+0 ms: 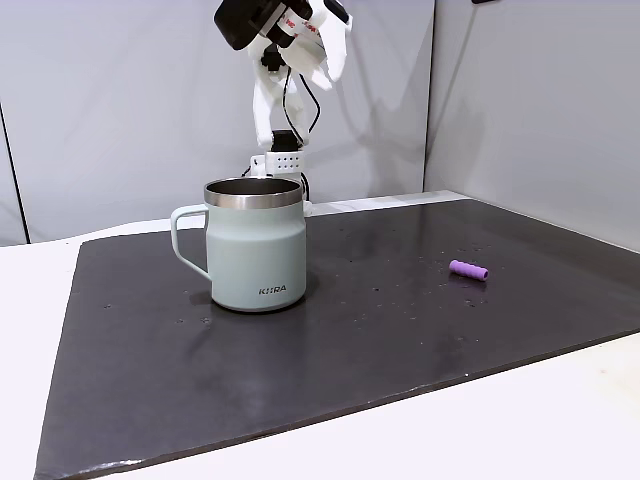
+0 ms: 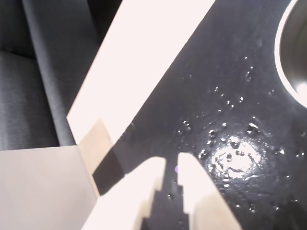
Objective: Grasp a pengrip and put it in the cup.
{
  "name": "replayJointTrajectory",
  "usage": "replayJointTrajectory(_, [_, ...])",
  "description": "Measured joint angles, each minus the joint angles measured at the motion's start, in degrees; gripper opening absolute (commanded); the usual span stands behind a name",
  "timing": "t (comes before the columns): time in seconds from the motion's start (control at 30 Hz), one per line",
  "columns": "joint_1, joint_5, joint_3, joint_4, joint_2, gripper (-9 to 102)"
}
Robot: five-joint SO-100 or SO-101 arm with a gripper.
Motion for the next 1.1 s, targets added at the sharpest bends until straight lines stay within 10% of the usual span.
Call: replayJointTrajectory(1.1, [-13.45,-42.19,-58.62,27.51,-63.37,26])
